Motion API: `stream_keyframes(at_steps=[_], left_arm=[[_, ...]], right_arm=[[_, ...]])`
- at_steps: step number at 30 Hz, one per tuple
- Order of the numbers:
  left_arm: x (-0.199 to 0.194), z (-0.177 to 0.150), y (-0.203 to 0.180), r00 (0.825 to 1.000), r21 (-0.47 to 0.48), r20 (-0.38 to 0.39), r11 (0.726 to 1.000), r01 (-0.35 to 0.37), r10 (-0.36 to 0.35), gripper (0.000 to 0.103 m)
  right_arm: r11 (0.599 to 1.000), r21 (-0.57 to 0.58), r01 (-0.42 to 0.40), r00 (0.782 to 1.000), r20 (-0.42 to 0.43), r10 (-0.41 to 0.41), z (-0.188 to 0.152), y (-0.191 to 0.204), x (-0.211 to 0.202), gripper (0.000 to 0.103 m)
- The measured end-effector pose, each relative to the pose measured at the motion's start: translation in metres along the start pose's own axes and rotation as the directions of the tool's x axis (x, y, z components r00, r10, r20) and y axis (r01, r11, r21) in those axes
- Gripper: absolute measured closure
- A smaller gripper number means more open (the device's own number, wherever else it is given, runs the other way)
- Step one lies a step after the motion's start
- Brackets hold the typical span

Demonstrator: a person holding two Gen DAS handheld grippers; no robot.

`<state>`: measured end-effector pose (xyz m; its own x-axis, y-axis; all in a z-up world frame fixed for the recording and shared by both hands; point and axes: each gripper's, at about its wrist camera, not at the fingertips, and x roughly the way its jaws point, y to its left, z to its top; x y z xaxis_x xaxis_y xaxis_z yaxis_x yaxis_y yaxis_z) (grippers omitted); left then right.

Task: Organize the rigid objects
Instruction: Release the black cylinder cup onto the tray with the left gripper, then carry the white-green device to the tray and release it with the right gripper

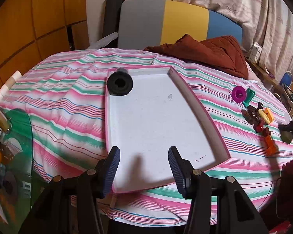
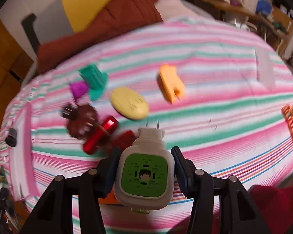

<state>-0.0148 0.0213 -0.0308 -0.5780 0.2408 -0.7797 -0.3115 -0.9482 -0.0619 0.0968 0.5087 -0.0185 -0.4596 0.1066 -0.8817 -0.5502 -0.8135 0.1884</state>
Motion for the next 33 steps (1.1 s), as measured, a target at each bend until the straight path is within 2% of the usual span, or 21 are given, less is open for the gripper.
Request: stream_keyframes(at_steps=[4, 7, 12, 16, 20, 22, 25, 30, 33], left_arm=[[0.002, -0.002, 0.005, 1.000, -0.007, 0.000, 1.000, -0.013, 0.013, 0.051], [0.003, -0.004, 0.012, 1.000, -0.028, -0.007, 1.000, -0.010, 0.010, 0.051], [-0.001, -0.006, 0.020, 0.998, -0.026, 0.020, 0.998, -0.054, 0.055, 0.051], [-0.002, -0.006, 0.033, 0.998, -0.060, 0.016, 0.997, -0.056, 0.057, 0.051], [-0.004, -0.007, 0.044, 0.996, -0.073, 0.022, 0.994, -0.085, 0.087, 0.051], [-0.003, -0.009, 0.053, 0.996, -0.097, 0.015, 0.991, -0.090, 0.092, 0.051], [-0.001, -0.012, 0.064, 0.994, -0.120, 0.009, 0.987, -0.103, 0.105, 0.051], [0.002, -0.014, 0.078, 0.994, -0.158, -0.001, 0.981, -0.110, 0.111, 0.051], [0.003, -0.015, 0.084, 0.994, -0.177, -0.006, 0.978, -0.107, 0.108, 0.051]], right_arm=[[0.993, -0.082, -0.079, 0.993, 0.084, 0.086, 0.002, 0.038, -0.034, 0.050], [0.976, -0.172, -0.131, 0.983, 0.108, 0.151, -0.002, 0.077, -0.047, 0.050], [0.917, -0.305, -0.256, 0.959, 0.042, 0.282, -0.019, 0.157, -0.040, 0.050], [0.847, -0.398, -0.353, 0.931, -0.063, 0.359, -0.039, 0.233, -0.015, 0.050], [0.786, -0.464, -0.409, 0.910, -0.144, 0.388, -0.060, 0.294, 0.009, 0.050], [0.768, -0.484, -0.419, 0.906, -0.169, 0.387, -0.068, 0.323, 0.021, 0.050], [0.757, -0.497, -0.423, 0.905, -0.199, 0.375, -0.073, 0.356, 0.042, 0.050], [0.746, -0.534, -0.398, 0.917, -0.203, 0.343, -0.076, 0.402, 0.064, 0.050], [0.757, -0.528, -0.386, 0.922, -0.212, 0.323, -0.075, 0.421, 0.080, 0.050]])
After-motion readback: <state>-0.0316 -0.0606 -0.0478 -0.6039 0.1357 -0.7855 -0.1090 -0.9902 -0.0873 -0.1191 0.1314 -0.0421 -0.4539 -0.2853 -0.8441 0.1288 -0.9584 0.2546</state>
